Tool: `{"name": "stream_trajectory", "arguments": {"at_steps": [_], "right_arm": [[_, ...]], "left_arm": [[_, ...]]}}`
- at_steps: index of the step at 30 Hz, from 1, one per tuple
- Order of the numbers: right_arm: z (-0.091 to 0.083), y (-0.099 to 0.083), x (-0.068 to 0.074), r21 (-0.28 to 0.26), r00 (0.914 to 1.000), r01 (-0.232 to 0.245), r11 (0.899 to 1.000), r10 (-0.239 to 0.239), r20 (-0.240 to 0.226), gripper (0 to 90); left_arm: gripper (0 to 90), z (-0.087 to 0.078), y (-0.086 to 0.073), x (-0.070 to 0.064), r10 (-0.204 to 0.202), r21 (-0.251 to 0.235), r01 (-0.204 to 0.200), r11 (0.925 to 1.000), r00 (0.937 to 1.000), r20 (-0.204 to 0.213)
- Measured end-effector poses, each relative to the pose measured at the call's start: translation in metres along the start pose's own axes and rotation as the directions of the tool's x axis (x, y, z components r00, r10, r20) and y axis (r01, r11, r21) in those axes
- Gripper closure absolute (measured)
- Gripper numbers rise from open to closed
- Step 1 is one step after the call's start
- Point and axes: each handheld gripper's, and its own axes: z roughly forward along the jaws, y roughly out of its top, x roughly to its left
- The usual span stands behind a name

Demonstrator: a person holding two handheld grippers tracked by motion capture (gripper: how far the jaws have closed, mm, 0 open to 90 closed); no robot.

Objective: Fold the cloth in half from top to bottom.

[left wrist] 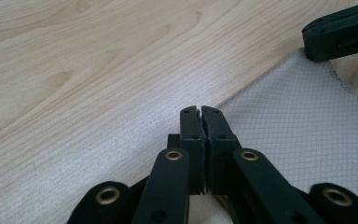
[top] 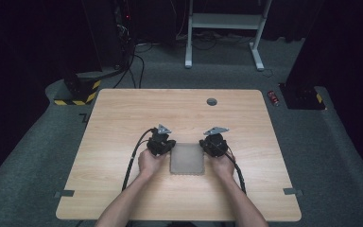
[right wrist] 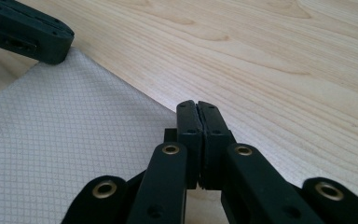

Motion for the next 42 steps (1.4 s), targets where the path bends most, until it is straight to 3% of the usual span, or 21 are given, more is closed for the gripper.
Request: {"name": "stream_trajectory", "arguments": {"at_steps": [6, 10, 15, 18, 29, 42], "right_arm": [[0.006, -0.002, -0.002, 0.014, 0.9998, -0.017, 1.000, 0.017, -0.005, 86.3], [-0.001, -0.001, -0.004, -0.026, 0.9993, -0.036, 0.999, 0.036, -0.011, 78.8], [-0.016, 0.002, -0.004, -0.070, 0.9985, -0.047, 0.996, 0.045, -0.031, 74.7], [-0.019, 0.000, -0.003, -0.073, 0.9985, -0.046, 0.996, 0.044, -0.034, 72.6], [-0.040, -0.007, -0.011, -0.108, 0.9970, -0.073, 0.992, 0.069, -0.033, 67.8], [-0.063, -0.013, -0.015, -0.154, 0.9963, -0.082, 0.985, 0.077, -0.036, 62.9]], "left_arm": [[86.1, 0.003, -0.002, 0.003, -0.012, 0.008, 0.012, 0.9999, 0.9999, 0.001], [72.2, -0.008, 0.000, 0.005, -0.033, -0.019, 0.034, 0.9993, 0.9994, 0.010], [63.3, -0.022, 0.001, 0.004, -0.014, -0.040, 0.013, 0.9991, 0.9999, -0.005], [59.1, -0.030, 0.001, 0.005, -0.024, -0.062, 0.024, 0.9978, 0.9996, -0.010], [52.2, -0.053, -0.005, 0.007, -0.015, -0.107, 0.013, 0.9941, 0.9997, -0.022], [46.6, -0.076, -0.013, 0.011, -0.032, -0.161, 0.028, 0.9865, 0.9992, -0.024]]}}
